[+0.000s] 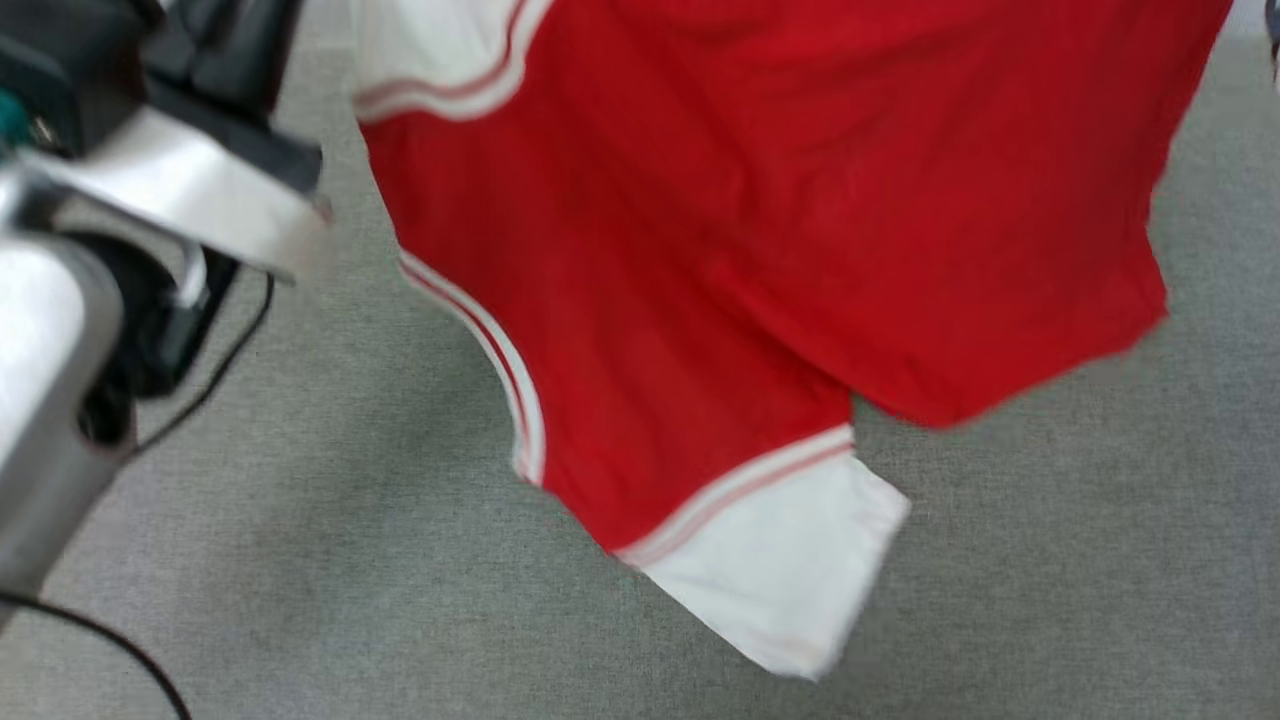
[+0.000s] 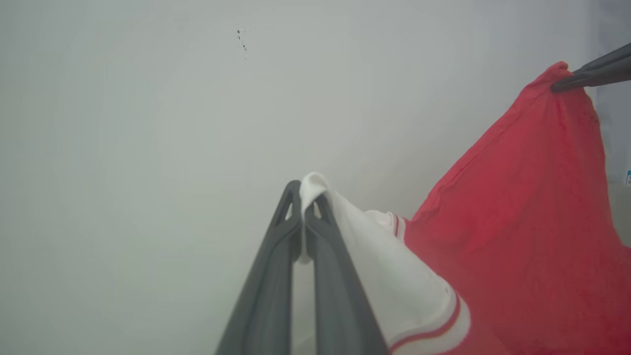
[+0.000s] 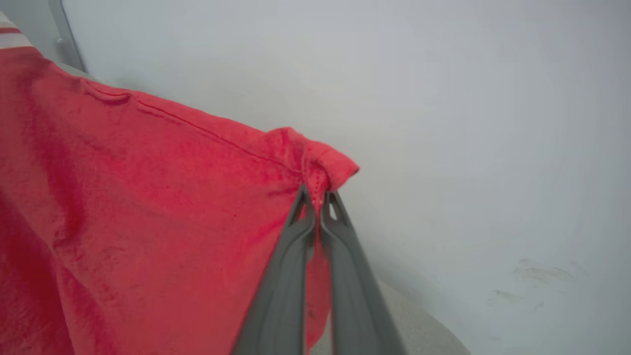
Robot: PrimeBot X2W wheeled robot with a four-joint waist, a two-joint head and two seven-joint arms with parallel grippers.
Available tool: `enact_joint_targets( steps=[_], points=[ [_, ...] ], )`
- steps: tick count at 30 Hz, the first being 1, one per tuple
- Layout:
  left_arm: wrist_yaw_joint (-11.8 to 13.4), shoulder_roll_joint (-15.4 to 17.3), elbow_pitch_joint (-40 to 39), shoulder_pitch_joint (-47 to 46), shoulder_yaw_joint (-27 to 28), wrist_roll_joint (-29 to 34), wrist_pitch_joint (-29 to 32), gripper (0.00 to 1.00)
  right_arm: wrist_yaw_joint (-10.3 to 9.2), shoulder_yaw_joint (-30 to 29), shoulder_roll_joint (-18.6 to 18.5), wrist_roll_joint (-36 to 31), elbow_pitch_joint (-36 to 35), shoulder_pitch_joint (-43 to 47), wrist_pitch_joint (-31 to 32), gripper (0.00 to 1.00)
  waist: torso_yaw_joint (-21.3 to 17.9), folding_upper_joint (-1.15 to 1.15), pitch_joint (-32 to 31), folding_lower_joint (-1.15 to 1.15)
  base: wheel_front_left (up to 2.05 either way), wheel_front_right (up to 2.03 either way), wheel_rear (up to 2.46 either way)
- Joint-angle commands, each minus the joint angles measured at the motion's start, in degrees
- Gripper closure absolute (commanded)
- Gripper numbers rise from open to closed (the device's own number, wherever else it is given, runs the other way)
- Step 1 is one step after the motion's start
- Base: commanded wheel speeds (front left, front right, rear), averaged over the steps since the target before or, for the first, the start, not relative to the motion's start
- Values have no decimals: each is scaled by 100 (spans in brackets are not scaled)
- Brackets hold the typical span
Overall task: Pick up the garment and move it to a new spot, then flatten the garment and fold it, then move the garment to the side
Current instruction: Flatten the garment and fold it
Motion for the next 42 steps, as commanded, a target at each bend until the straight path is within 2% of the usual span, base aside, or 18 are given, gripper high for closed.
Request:
enact_joint_targets(
  steps=[1, 9, 11, 12, 13, 18, 19, 26, 33, 42],
  points=[
    [-105, -120, 167, -342, 75, -52, 19, 100, -4, -116, 135, -105, 114, -198, -77, 100, -39, 0, 109, 0, 0, 0, 0],
    [-558, -552, 1051, -1774, 127, 8, 124, 100, -4, -505, 588, -661, 654, -976, -269, 100, -92, 0, 533, 0, 0, 0, 0],
    [-746, -703, 1505, -2426, 153, 81, 172, 100, -4, -631, 784, -890, 929, -1416, -307, 100, -98, 0, 736, 0, 0, 0, 0],
    [-746, -703, 1505, -2426, 153, 81, 172, 100, -4, -631, 784, -890, 929, -1416, -307, 100, -98, 0, 736, 0, 0, 0, 0],
    [-867, -814, 1800, -2905, 143, 163, 195, 100, -4, -704, 899, -1041, 1117, -1729, -313, 100, -95, 0, 878, 0, 0, 0, 0],
    [-1115, -1093, 2505, -4102, 224, 264, 192, 100, -4, -837, 1148, -1399, 1573, -2584, -458, 100, -104, 0, 1232, 0, 0, 0, 0],
    [-1271, -1266, 2899, -4714, 233, 322, 106, 100, -4, -793, 1214, -1590, 1799, -3066, -525, 100, -84, 0, 1415, 0, 0, 0, 0],
    [-1491, -1512, 3803, -5742, 218, 428, -124, 100, -4, -785, 1444, -1746, 2298, -3794, -726, 100, -82, 0, 1707, 0, 0, 0, 0],
    [-1619, -1752, 4686, -5770, 2, 391, -537, 100, -4, -313, 1618, -1730, 2741, -3704, -1029, 100, -54, 0, 1822, 0, 0, 0, 0],
    [-1688, -1870, 5327, -4932, -474, 198, -924, 100, -4, 512, 1861, -1348, 3184, -2815, -1364, 100, -64, 0, 1697, 0, 0, 0, 0]
  ],
)
